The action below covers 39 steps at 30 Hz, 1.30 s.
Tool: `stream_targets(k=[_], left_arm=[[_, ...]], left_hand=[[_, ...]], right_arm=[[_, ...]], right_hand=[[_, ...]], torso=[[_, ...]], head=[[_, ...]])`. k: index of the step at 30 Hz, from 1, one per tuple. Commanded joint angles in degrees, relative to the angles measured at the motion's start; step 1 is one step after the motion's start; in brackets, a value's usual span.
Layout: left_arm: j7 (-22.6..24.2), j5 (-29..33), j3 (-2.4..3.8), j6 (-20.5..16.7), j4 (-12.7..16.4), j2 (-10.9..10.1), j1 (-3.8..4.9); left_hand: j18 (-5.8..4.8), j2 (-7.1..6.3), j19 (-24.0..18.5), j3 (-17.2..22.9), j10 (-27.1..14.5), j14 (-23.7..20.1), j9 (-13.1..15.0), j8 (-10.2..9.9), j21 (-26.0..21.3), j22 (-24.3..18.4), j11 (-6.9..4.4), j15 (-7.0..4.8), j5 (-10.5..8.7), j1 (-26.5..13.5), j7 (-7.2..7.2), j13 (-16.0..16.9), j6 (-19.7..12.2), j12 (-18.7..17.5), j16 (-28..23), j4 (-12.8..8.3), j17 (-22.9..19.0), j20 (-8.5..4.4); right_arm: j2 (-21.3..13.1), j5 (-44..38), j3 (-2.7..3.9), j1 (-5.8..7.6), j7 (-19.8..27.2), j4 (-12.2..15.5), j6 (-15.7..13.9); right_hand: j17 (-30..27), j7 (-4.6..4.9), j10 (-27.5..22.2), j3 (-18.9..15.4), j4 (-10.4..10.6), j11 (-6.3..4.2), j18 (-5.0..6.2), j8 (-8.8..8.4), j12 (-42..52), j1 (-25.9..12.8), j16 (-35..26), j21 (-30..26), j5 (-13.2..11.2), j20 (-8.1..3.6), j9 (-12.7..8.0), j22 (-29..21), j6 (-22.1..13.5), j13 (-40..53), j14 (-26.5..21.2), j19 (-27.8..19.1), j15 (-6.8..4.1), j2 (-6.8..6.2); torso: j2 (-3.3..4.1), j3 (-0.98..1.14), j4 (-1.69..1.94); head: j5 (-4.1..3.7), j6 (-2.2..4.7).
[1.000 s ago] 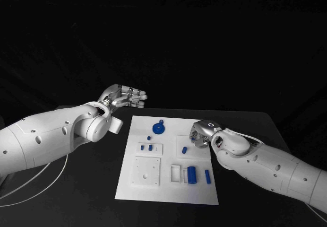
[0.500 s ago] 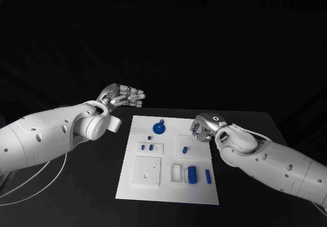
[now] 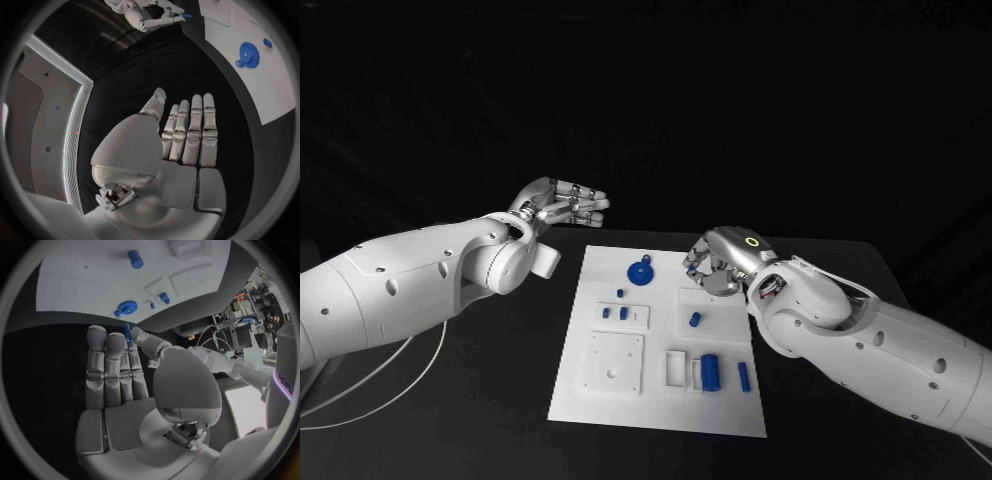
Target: Assemble the parts on the task board
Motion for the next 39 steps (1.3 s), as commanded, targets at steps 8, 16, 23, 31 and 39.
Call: stream_targets(k=[8, 16, 23, 31, 39], left_arm=[[0.3, 1.1, -0.12, 0.3, -1.1, 1.9, -0.20], [-0.5, 1.0, -0.18, -0.4, -1.7, 3.1, -0.30], [-0.8, 1.0, -0.18, 0.3, -1.7, 3.5, -0.42], [-0.4, 1.1, -0.17, 0.5, -1.5, 3.8, -0.44], [-0.6, 1.1, -0.17, 0.9, -1.3, 3.8, -0.45]], left_hand=[[0.58, 0.13, 0.5, -0.1, -0.2, -0.4, 0.0, 0.0, 0.2, -0.4, 0.14, -0.05, 0.19, -0.2, 0.06, -0.1, -0.3, -0.1, -0.2, 0.4, 0.0, 0.02], [0.58, 0.45, 0.6, 0.1, -0.2, -0.3, 0.0, 0.0, 0.3, -0.4, 0.11, -0.07, 0.21, -0.2, 0.02, -0.1, -0.2, -0.1, -0.2, 0.6, 0.0, 0.00], [0.56, 0.41, 0.5, 0.0, -0.3, -0.5, 0.0, 0.0, 0.2, -0.5, 0.17, 0.00, 0.21, -0.5, 0.08, 0.0, -0.3, -0.1, -0.2, 0.7, 0.0, 0.04], [0.52, 0.30, 0.5, -0.7, -0.4, -0.5, 0.0, 0.0, 0.2, -0.8, 0.20, 0.04, 0.05, -1.3, 0.07, 0.0, -0.4, 0.0, -0.2, 1.4, -0.1, 0.09], [0.46, 0.41, 0.5, -1.4, -0.4, -0.5, 0.0, 0.0, 0.2, -1.1, 0.24, 0.06, 0.01, -1.4, 0.11, 0.0, -0.4, 0.0, -0.2, 2.1, -0.2, 0.10]], right_arm=[[4.6, 1.0, -3.35, -1.58, 3.6, 0.1, -1.6], [8.5, -0.6, -7.38, -1.80, 4.3, -2.0, -1.2], [11.2, -1.4, -9.26, -2.35, 4.3, -4.5, -0.5], [12.9, -1.3, -10.31, -2.99, 4.7, -7.1, -0.9], [13.2, -0.9, -10.47, -3.41, 4.8, -7.3, -0.9]], right_hand=[[0.2, 0.07, 0.4, -0.4, 0.2, 0.05, 0.90, 0.29, 0.2, 0.7, -0.4, -0.5, -0.1, -0.23, 0.0, -0.1, 0.3, 0.1, 0.6, 2.0, 0.10, 0.25], [0.3, 0.07, 0.4, -0.4, -0.1, 0.05, 1.20, 0.27, 0.3, 0.6, -0.5, 0.6, 0.0, -0.16, 0.1, 0.4, 0.3, 0.1, 0.7, 2.1, 0.12, 0.34], [0.3, 0.09, 0.4, -0.5, -0.3, 0.06, 1.43, 0.28, 0.3, 0.5, -0.6, 0.3, 0.0, -0.13, 0.2, 0.4, 0.2, 0.1, 0.7, 2.1, 0.13, 0.46], [0.3, 0.13, 0.3, -0.6, -0.5, 0.10, 1.81, 0.27, 0.3, 0.3, -0.7, 0.0, 0.1, -0.07, 0.4, 0.4, 0.1, 0.1, 0.8, 2.1, 0.16, 0.67], [0.3, 0.12, 0.3, -0.6, -0.6, 0.09, 1.90, 0.27, 0.3, 0.3, -0.7, 0.1, 0.2, -0.01, 0.4, 0.4, 0.1, 0.1, 0.8, 2.1, 0.17, 0.71]], torso=[[-0.39, -0.37, 0.32], [-0.25, -0.33, 0.25], [-0.24, -0.27, 0.23], [-0.16, -0.22, 0.47], [-0.15, -0.34, 0.63]], head=[[2.85, -0.41], [4.23, -0.25], [4.42, -0.02], [6.07, -1.45], [6.89, -2.41]])
